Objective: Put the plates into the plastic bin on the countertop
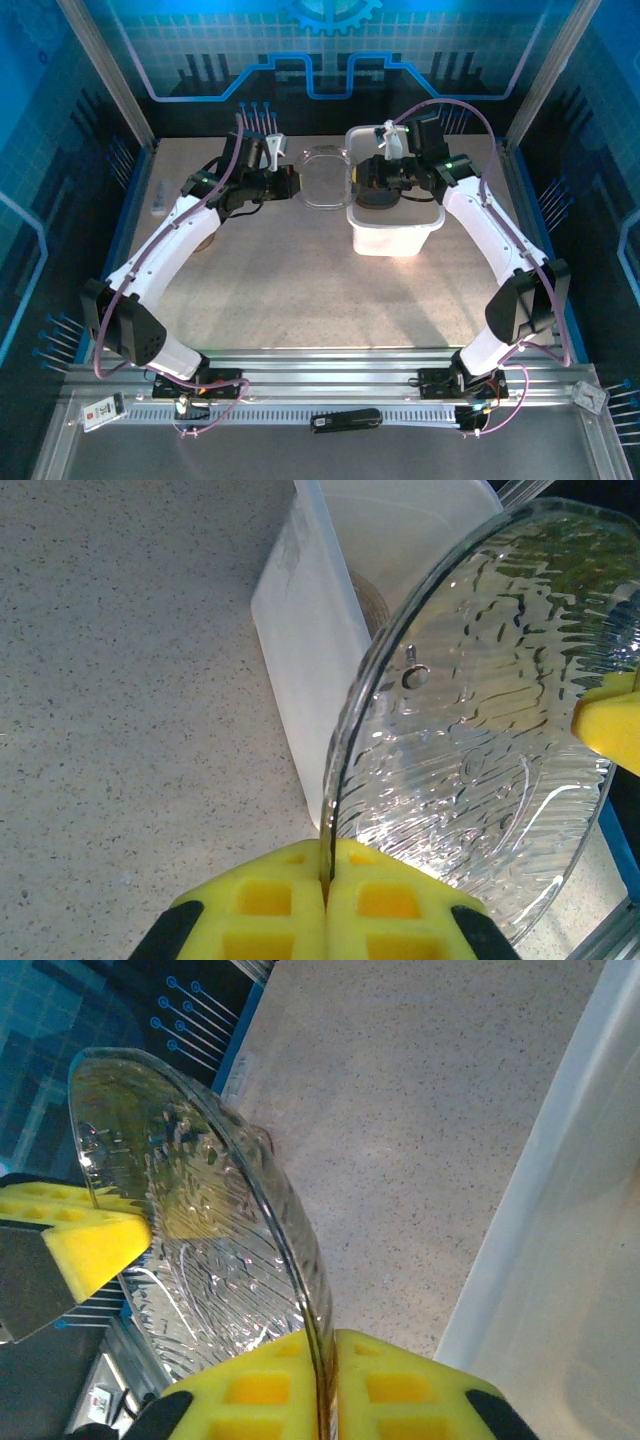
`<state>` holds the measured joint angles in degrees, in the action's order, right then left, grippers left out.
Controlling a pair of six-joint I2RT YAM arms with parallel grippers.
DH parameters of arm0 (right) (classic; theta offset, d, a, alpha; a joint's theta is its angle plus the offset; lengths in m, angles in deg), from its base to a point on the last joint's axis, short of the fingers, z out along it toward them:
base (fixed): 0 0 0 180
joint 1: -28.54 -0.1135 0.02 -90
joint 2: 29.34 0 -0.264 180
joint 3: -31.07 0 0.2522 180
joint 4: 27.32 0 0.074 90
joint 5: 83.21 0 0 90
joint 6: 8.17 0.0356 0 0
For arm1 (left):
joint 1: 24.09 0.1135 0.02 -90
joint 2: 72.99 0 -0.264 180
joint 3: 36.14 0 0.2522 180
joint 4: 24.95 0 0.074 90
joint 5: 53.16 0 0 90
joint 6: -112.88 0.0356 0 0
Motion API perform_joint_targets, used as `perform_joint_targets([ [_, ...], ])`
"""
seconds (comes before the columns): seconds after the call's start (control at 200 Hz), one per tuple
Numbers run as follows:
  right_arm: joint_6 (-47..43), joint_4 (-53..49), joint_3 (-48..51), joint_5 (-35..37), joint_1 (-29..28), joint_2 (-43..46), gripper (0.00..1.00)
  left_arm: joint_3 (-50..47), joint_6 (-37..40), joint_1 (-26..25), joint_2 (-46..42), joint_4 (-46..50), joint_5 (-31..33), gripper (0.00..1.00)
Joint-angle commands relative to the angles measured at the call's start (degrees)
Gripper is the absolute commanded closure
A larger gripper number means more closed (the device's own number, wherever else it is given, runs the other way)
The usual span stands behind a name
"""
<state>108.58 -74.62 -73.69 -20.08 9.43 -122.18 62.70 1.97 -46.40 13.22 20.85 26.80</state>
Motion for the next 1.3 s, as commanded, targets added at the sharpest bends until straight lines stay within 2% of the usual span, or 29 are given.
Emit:
perform_joint_targets([
  [0.0,-0.2,1.07,-0.44,0.15,-0.51,-1.42,0.91,2.19,0.55,-0.46,0.09,0.11,1.07,0.88],
  [0.1,0.09,1.15,-0.96,-0.1,0.08,-1.64,0.96,2.46,0.92,-0.37,0.09,0.22,1.62,0.78],
  [0.22,0.33,1.38,-1.35,-0.7,1.06,-1.82,0.98,3.6,1.33,-0.35,0.49,0.3,2.33,0.61],
  [0.385,0.53,1.6,-1.74,-1.16,3.6,-1.73,0.99,6.06,2.12,0.88,0.78,0.39,3.28,0.49],
  [0.59,-2.01,-2.42,-4.56,0.33,8.48,-3.15,0.99,6.74,3.1,4.89,1.17,2.04,2.93,0.46],
  [0.775,-7.3,-11.37,-10.87,6.5,12.42,-7.57,0.99,5.02,4.12,9.5,1.15,3.88,2.95,0.46],
  [0.93,-9.71,-14.19,-13.57,9.73,14.84,-10.9,0.98,3.7,4.82,12.37,1.85,4.24,2.64,0.46],
  [1.296,-13.66,-21.58,-21.42,15.81,16.51,-20.27,0.96,3.3,5.52,14.02,5.27,5.08,3.09,0.46],
])
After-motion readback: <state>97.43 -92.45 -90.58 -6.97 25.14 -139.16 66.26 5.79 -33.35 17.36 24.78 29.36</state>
